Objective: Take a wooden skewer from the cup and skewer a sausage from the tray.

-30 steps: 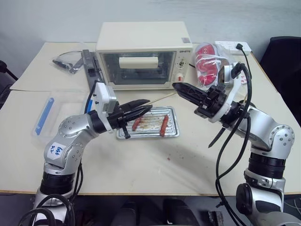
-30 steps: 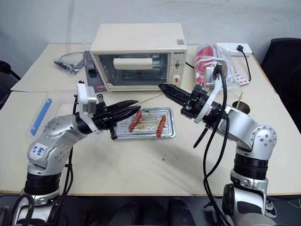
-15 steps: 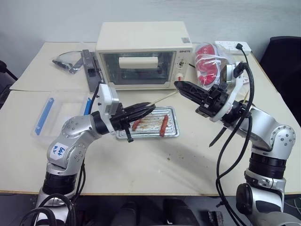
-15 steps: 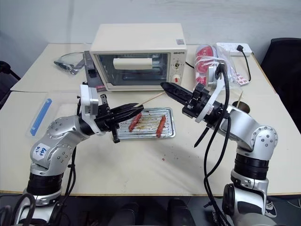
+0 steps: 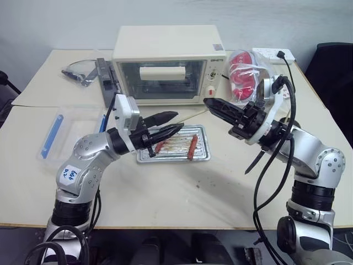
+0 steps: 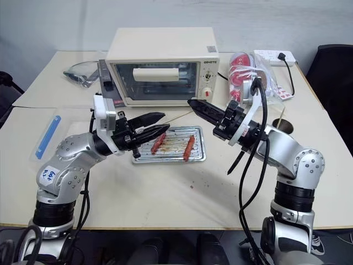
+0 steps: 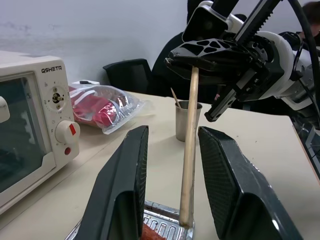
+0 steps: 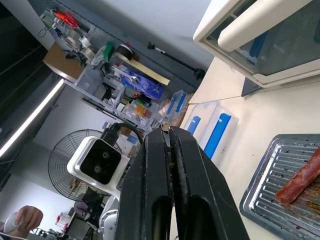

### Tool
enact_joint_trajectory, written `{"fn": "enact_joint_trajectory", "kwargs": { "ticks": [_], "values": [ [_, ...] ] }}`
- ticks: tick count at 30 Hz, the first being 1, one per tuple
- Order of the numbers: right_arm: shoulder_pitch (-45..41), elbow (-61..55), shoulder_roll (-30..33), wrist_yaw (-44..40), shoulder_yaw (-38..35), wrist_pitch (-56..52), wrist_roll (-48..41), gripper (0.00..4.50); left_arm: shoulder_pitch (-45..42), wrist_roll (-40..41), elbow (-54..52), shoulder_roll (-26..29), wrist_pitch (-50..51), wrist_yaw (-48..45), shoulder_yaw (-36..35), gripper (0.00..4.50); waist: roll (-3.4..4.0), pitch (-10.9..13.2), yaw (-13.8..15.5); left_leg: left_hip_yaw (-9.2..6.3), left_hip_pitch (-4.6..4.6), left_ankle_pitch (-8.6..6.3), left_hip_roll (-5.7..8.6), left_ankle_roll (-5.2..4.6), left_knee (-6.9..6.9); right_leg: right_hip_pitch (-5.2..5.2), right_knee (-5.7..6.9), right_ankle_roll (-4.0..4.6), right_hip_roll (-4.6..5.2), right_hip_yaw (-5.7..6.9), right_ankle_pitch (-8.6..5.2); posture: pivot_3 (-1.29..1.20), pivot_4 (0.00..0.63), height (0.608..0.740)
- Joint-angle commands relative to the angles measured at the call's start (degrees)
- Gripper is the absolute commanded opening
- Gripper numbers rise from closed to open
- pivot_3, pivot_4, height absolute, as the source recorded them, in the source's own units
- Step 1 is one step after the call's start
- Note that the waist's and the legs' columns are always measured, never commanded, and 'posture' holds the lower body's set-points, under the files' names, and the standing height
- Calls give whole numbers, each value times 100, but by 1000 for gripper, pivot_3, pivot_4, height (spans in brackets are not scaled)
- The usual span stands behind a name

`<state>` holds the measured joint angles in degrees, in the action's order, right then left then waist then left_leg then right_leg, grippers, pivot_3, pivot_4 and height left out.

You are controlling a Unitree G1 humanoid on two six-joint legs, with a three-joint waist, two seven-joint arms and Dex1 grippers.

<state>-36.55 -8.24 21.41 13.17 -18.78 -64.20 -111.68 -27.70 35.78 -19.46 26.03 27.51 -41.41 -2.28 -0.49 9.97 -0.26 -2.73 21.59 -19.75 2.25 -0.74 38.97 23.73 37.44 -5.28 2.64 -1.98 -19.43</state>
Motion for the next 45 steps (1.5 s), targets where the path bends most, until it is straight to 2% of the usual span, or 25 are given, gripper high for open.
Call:
{"fn": "enact_joint_trajectory", "kwargs": {
  "ticks": [1,3,6,11,17,21,22,25,27,31,34,38,45],
  "values": [
    [-33,-147,-74,-29,-98,-2,-132,0,-61,129,-217,-22,-59,-21,-95,1635,0,0,-1,0,0,0,0,0,0,0,0,0,0,0,0,0,150,740],
    [-36,-146,-93,-25,-104,-3,-132,0,-66,143,-203,-42,-58,-13,-101,1635,0,0,0,0,0,0,0,0,0,0,-1,0,0,0,0,0,150,740],
    [-53,-149,-142,-1,-119,14,-132,0,-74,175,-146,-81,-77,-12,-136,1222,0,0,0,0,0,0,0,0,0,0,-1,0,0,0,0,0,150,740],
    [-59,-207,-195,2,-135,27,-132,0,-100,144,-64,-119,-156,-16,-166,36,0,0,0,0,0,0,0,0,0,0,-1,0,0,0,0,0,150,740],
    [-13,-269,-169,3,-107,40,-132,0,-133,46,-23,-77,-175,-17,-147,11,0,0,-3,0,0,0,0,0,-2,0,-2,0,0,0,0,0,150,740],
    [5,-293,-55,51,-67,56,-132,742,-144,-24,-26,24,-120,-23,-133,0,1,0,-1,0,0,0,0,0,-2,0,-2,0,0,0,0,0,150,740],
    [-5,-289,115,141,-9,62,-132,1110,-127,-30,-51,92,-76,-26,-156,0,1,0,-1,0,0,0,0,0,-2,0,-2,0,0,0,0,0,150,740],
    [-18,-224,627,377,191,84,-132,1789,-59,3,-100,305,31,-66,-244,0,1,1,1,0,1,0,1,-1,-2,0,-2,0,1,-1,0,0,150,740],
    [-26,-180,1026,492,386,122,-83,1789,28,53,-142,544,127,-136,-363,0,2,1,3,0,1,-1,0,-1,-4,0,-14,0,1,0,0,0,150,740],
    [-48,-464,1661,117,957,-110,1218,1789,363,223,-288,1166,383,-350,-772,0,5,3,-44,0,0,0,-3,-1,-15,0,-38,0,1,0,0,0,150,740],
    [-72,-883,1871,-311,1557,-142,2407,1789,757,387,-407,1685,589,-582,-1214,0,7,5,-75,0,1,0,-3,-1,-26,3,-45,0,1,-1,0,0,150,740],
    [-82,-1174,1732,-637,2262,-17,3616,1789,1353,571,-556,2311,860,-847,-1884,0,8,5,-125,0,1,0,-3,0,-44,4,-58,0,2,-2,0,0,150,740],
    [-61,-922,1049,-748,2872,-26,5022,1789,1907,938,-859,2688,1233,-939,-2496,0,10,7,-121,-1,1,3,-2,5,-75,10,-60,1,3,0,0,0,150,740]
  ]
}}
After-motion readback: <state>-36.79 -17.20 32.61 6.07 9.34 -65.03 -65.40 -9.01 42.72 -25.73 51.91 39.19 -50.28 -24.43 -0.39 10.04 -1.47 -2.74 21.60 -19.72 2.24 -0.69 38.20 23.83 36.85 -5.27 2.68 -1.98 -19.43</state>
